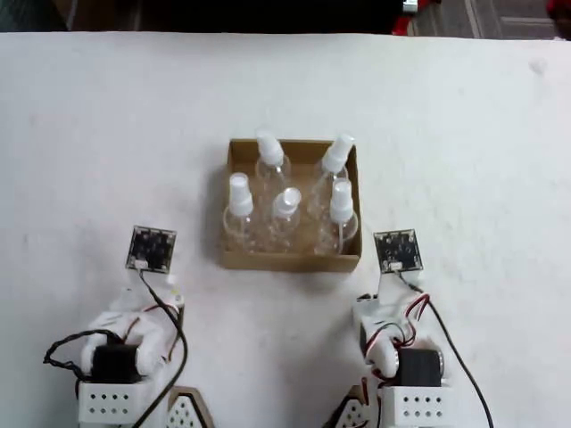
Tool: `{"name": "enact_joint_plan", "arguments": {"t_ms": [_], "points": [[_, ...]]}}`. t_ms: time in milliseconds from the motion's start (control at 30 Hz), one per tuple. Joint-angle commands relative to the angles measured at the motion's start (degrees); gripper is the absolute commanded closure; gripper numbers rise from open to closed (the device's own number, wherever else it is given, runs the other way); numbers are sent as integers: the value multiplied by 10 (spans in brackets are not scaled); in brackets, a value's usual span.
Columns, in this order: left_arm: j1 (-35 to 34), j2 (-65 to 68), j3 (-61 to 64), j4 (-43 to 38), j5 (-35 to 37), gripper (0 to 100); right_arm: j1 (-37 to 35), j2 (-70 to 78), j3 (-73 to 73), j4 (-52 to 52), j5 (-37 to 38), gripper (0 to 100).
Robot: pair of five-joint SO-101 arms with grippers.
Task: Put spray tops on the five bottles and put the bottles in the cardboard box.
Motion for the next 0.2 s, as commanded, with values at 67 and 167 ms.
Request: {"name": "enact_joint_plan", "arguments": {"t_ms": [67,167], "points": [[7,0,0,3,-4,976,-3,-4,4,4,-5,981],[7,0,0,3,-4,976,-3,-4,4,4,-5,981]]}}
